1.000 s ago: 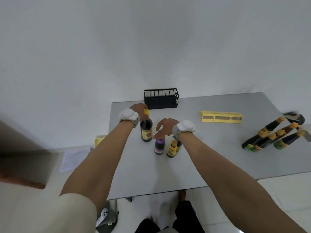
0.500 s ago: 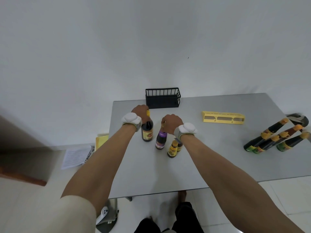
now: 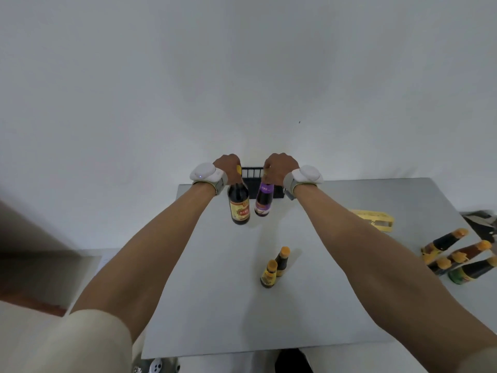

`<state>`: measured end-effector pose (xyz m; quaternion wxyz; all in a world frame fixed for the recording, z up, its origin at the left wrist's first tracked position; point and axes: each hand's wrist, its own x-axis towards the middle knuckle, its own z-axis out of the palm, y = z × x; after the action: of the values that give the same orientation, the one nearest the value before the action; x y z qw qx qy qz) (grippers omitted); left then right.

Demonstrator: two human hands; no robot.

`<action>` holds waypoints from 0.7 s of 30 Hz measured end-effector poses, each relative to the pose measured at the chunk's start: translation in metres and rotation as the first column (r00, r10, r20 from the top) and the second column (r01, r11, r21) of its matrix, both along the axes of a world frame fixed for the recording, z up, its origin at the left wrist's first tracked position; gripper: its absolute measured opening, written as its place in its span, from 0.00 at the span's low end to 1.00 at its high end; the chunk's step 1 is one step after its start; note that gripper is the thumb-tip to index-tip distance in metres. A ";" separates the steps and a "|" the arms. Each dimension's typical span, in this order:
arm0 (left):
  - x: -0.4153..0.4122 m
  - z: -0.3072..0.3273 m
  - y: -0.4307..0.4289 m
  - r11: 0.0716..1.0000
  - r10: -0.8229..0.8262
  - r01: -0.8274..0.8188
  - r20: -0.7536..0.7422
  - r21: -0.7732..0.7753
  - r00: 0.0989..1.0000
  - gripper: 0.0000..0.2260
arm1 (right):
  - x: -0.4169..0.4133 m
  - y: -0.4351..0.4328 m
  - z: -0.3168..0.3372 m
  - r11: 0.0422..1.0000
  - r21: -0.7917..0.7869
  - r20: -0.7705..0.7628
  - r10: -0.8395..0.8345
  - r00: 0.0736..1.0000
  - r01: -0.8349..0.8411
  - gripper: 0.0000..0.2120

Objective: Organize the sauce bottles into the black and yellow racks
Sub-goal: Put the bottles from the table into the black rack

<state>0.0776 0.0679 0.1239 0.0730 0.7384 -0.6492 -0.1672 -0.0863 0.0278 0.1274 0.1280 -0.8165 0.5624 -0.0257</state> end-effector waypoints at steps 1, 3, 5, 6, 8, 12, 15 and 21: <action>0.000 0.008 -0.009 1.000 -0.006 0.006 0.003 -0.012 1.000 0.19 | 0.000 -0.010 0.006 1.000 -0.005 0.006 0.004 1.000 -0.004 0.15; -0.001 0.023 -0.030 0.999 0.001 -0.001 0.003 -0.039 1.000 0.17 | 0.000 -0.033 0.018 1.000 -0.011 0.013 0.018 1.000 -0.018 0.14; -0.001 0.036 -0.047 0.998 0.019 -0.019 0.004 -0.053 1.000 0.16 | 0.000 -0.055 0.026 1.000 -0.012 0.022 0.027 0.999 -0.027 0.14; 0.000 0.043 -0.056 0.998 0.030 -0.030 0.009 -0.057 1.000 0.16 | 0.001 -0.067 0.030 0.999 -0.011 0.025 0.034 0.999 -0.033 0.14; 0.002 0.050 -0.067 0.997 0.047 -0.047 0.008 -0.062 0.999 0.17 | 0.002 -0.082 0.035 0.999 -0.011 0.032 0.041 0.999 -0.041 0.14; 0.005 0.059 -0.099 0.992 0.091 -0.090 0.002 -0.093 0.996 0.16 | 0.005 -0.122 0.037 0.999 -0.018 0.050 0.048 0.998 -0.047 0.15; 0.008 0.059 -0.116 0.988 0.129 -0.129 -0.009 -0.091 0.992 0.16 | 0.006 -0.146 0.033 0.999 -0.001 0.069 0.038 0.997 -0.038 0.15; 0.010 0.040 -0.142 0.992 0.121 -0.121 0.013 -0.045 0.993 0.15 | 0.011 -0.179 0.008 0.998 0.036 0.080 0.056 0.995 -0.059 0.13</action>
<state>0.0874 -0.0742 0.1638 0.0941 0.7759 -0.6074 -0.1421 -0.0750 -0.1515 0.1349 0.1663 -0.8282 0.5335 -0.0435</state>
